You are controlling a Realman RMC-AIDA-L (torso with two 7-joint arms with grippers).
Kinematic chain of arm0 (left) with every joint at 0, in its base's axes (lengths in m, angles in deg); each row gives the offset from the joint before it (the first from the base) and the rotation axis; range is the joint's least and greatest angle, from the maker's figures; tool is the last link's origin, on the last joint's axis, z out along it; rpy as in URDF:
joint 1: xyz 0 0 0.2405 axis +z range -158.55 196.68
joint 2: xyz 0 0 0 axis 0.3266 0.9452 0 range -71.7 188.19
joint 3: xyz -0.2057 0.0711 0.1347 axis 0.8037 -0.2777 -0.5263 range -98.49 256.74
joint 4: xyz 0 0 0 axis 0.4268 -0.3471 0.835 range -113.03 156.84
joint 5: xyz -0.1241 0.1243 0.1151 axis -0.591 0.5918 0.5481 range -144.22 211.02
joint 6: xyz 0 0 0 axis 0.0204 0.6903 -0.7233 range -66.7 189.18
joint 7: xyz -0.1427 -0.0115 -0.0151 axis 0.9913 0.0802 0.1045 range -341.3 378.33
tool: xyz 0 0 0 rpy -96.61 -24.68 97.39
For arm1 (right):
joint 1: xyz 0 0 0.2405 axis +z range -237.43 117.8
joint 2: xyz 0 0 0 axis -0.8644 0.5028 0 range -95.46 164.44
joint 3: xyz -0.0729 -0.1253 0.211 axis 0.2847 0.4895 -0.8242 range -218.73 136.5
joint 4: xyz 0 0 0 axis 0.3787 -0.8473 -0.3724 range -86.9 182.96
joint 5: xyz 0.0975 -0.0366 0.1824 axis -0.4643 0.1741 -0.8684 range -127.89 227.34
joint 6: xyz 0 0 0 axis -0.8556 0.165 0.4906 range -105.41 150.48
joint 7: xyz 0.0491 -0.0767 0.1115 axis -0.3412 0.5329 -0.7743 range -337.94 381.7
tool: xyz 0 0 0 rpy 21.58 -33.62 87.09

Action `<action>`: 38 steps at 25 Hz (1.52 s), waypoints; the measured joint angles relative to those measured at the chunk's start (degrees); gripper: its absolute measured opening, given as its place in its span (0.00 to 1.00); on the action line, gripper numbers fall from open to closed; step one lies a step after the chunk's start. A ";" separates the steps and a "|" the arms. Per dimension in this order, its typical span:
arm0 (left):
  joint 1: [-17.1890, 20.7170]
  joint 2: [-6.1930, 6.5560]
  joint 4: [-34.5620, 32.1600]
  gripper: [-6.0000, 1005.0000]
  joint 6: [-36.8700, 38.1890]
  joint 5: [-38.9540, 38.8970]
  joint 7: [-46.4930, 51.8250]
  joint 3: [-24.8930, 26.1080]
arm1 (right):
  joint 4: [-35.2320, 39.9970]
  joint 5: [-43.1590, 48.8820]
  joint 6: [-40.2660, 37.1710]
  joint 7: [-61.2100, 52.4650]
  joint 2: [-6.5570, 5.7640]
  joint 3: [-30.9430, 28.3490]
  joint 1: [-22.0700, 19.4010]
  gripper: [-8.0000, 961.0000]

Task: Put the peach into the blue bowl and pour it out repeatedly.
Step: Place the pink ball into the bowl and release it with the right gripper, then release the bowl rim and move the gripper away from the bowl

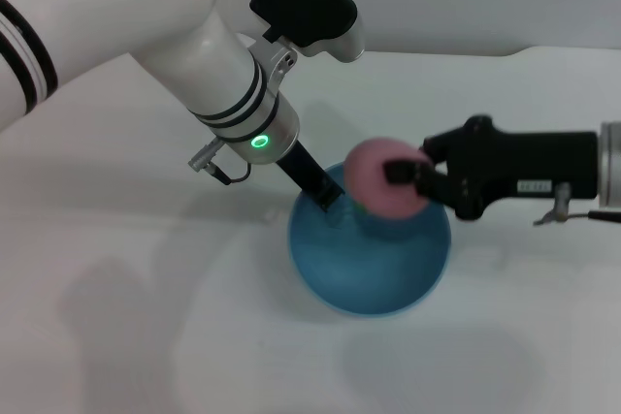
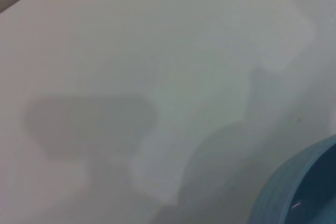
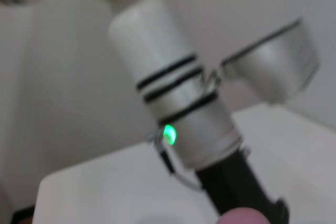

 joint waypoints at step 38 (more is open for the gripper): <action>-1.91 -0.06 -0.37 0.00 2.95 0.02 -0.24 -1.28 | -4.33 4.57 8.96 -11.42 -0.08 -7.33 0.70 0.44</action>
